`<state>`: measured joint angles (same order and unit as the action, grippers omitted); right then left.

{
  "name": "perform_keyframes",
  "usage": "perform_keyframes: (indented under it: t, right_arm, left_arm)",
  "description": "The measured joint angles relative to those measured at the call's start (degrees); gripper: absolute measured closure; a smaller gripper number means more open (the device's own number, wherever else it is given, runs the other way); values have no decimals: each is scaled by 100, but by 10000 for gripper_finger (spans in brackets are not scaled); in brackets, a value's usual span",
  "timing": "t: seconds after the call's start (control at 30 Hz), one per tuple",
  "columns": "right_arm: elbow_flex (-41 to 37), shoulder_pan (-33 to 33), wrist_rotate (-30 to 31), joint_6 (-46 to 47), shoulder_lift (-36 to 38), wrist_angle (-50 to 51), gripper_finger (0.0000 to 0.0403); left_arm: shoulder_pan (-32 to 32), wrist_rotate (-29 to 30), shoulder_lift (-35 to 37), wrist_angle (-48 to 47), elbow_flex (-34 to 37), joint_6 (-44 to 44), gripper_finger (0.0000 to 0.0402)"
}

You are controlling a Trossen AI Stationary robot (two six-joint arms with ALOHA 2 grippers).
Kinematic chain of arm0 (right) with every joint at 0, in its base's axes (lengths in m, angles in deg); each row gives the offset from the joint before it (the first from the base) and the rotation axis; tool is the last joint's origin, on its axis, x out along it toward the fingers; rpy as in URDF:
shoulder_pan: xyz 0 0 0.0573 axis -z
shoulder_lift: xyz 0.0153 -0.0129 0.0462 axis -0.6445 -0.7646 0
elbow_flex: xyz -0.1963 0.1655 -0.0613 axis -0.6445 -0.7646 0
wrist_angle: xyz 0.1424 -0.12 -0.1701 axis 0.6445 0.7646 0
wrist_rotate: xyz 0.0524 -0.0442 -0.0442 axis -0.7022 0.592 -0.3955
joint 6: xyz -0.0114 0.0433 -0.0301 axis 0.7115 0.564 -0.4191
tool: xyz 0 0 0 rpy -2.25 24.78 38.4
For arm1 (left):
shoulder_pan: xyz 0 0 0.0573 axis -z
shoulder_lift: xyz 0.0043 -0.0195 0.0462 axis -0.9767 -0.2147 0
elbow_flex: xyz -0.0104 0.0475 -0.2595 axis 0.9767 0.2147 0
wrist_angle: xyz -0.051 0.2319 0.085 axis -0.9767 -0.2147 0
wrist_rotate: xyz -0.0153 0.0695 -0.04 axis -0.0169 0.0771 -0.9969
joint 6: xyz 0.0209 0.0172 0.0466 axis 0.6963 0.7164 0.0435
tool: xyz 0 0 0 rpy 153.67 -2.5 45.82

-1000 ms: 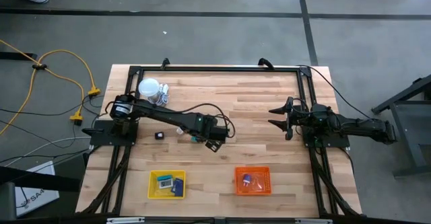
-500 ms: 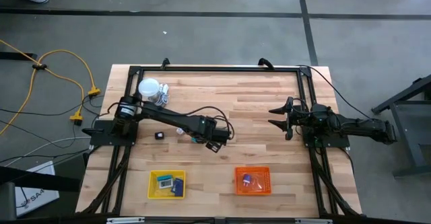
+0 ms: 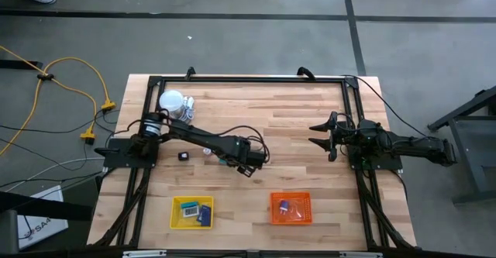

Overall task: Pick & Place Office items
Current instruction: Put the white charger adapter into the orange bin

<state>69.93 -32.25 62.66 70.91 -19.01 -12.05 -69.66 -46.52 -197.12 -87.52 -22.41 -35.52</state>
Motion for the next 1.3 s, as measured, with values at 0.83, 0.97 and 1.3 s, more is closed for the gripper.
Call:
perform_keyframes:
  t: [0.83,0.97,1.3]
  right_arm:
    - [-2,0,0,-2,2,-9,208]
    - [0,2,2,0,1,-11,208]
    - [0,2,2,0,1,-13,208]
  left_arm:
    - [-237,-85,-76,161,0,177,168]
    - [-261,-94,-74,161,0,171,186]
    - [-260,-111,-72,156,0,150,210]
